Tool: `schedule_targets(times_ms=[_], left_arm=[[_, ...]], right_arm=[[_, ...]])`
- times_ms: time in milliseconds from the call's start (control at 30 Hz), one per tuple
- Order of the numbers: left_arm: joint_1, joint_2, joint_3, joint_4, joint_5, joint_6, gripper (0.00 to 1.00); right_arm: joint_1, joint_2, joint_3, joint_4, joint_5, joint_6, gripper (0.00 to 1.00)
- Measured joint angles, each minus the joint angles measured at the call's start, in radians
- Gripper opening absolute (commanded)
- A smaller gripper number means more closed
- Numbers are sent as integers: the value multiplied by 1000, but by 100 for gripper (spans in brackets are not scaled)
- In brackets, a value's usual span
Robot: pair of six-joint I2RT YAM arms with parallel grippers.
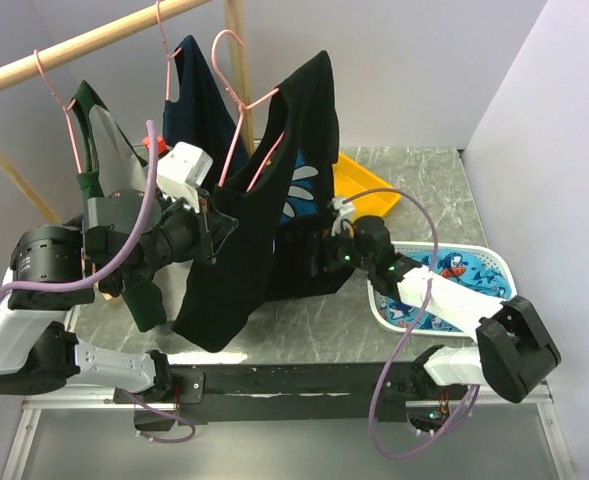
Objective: Place the t-shirt on the hanger
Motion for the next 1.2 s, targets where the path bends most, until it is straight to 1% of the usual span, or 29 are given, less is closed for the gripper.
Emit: schedule_targets(times_ms=[33,67,133,167,200,233,333,367,500,633,733,800,900,1000,1133,1200], left_arm=[[0,0,0,1,-1,0,1],[0,0,0,2,-3,0,1],[0,0,2,6,-7,0,1],[0,0,2,8,-9,0,1],[0,0,3,10,-13,0,1],[0,0,3,13,-15,-1,1],[0,0,3,14,-27,-1,1],[0,0,3,14,-34,-2,1],[0,-10,-9,22,-73,-3,1],[0,-36,-40,26,-121,-12,1],[1,-44,-49,23,-146,-22,1],[1,-47,-57,21,-159,-34,1],[2,-55,-95,14,-166,-55,1],[2,-75,-171,-6,-164,-84,1],[2,-101,-274,-37,-156,-126,1],[2,-116,-319,-59,-152,-151,1]], right_arm=[[13,7,0,8,2,4,89],[24,15,0,13,5,9,81],[49,39,2,22,13,18,72],[69,56,5,23,24,28,54],[80,68,6,23,34,33,43],[95,79,8,23,50,37,24],[142,92,37,-22,101,54,2],[159,84,51,-41,118,59,0],[253,-10,140,-192,186,70,0],[372,-130,344,-334,226,71,0],[399,-202,473,-375,225,88,0],[397,-233,505,-384,225,103,0],[396,-240,497,-406,227,128,0],[394,-227,435,-403,217,161,0],[428,-139,308,-409,230,206,0],[477,-83,253,-420,259,229,0]])
